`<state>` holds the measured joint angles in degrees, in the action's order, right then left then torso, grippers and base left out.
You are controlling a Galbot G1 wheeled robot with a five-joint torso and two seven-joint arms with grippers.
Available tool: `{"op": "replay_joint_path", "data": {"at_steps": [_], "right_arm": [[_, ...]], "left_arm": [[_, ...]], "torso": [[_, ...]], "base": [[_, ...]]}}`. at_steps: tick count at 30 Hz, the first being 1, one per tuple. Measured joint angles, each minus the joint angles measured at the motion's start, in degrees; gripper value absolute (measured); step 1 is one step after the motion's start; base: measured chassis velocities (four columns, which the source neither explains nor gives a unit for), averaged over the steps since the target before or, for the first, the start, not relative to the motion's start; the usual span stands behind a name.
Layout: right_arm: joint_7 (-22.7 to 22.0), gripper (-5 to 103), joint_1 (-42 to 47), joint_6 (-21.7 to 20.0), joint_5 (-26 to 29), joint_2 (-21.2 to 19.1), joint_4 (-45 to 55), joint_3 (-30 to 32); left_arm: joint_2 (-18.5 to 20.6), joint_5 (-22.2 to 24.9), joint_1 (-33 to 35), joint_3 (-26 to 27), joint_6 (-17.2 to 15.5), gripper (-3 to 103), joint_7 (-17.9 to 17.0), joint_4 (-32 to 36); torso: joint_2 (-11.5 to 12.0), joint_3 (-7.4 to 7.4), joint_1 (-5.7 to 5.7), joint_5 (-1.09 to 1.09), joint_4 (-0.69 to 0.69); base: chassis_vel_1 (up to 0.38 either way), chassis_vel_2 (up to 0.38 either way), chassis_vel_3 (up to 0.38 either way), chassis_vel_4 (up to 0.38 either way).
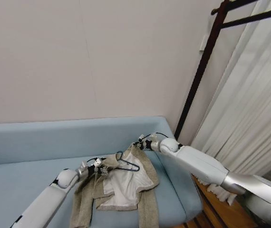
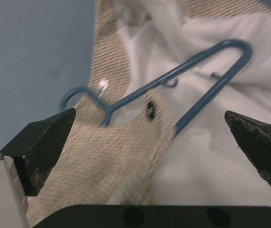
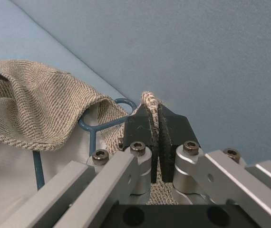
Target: Pick up the clothes from the sofa and hang them on the clothes hanger.
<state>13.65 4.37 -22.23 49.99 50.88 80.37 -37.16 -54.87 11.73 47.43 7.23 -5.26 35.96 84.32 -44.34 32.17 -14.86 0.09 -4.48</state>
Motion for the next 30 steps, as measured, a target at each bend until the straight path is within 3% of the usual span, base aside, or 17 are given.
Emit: {"op": "replay_joint_path", "data": {"at_steps": [5, 7, 10, 15, 20, 26, 30], "right_arm": [[0.05, 1, -0.19, -0.02, 0.15, 0.45, -0.48, -0.25], [0.08, 1, -0.43, 0.01, 0.45, 0.82, -0.94, -0.55], [0.12, 1, -0.37, 0.07, 0.58, 0.49, -0.92, -0.49], [-0.09, 1, 0.60, 0.10, 0.82, -0.51, -0.47, 0.83], [-0.82, 1, 0.93, 0.05, 1.71, -1.88, 0.84, 1.12], [-1.06, 1, 0.87, 0.05, 2.15, -2.26, 1.14, 1.08], [-1.09, 1, 0.78, 0.06, 2.20, -2.28, 0.97, 1.09]], "left_arm": [[-2.71, -0.35, -2.41, -2.90, 1.38, 100, 0.43, -1.37], [-3.85, -2.85, -3.37, -3.92, 1.58, 100, 1.59, -3.16], [-4.46, -4.80, -4.22, -4.97, 2.17, 100, 2.73, -4.69], [-6.67, -5.92, -6.12, -7.65, 4.23, 100, 3.00, -8.79], [-11.84, -8.68, -8.56, -8.06, 5.90, 100, 1.60, -15.72], [-13.64, -11.12, -9.94, -7.87, 7.11, 100, 0.51, -20.00], [-14.74, -11.28, -10.37, -7.46, 7.92, 100, -2.49, -22.25]], "torso": [[0.00, 0.00, 0.00, 0.01, -0.04], [0.00, 0.00, 0.00, 0.00, 0.06], [0.00, 0.00, 0.00, 0.00, 0.06], [0.00, 0.00, 0.00, 0.01, 0.00], [0.00, 0.00, 0.00, 0.00, 0.00], [0.00, 0.00, 0.00, 0.01, 0.01], [0.00, 0.00, 0.00, 0.00, 0.02]], "base": [[0.000, 0.000, 0.000, 0.000], [0.000, 0.000, 0.000, 0.000], [0.000, 0.000, 0.000, 0.000], [0.000, 0.000, 0.000, 0.000], [0.000, 0.000, 0.000, 0.000], [0.000, 0.000, 0.000, 0.000], [0.000, 0.000, 0.000, 0.000]]}}
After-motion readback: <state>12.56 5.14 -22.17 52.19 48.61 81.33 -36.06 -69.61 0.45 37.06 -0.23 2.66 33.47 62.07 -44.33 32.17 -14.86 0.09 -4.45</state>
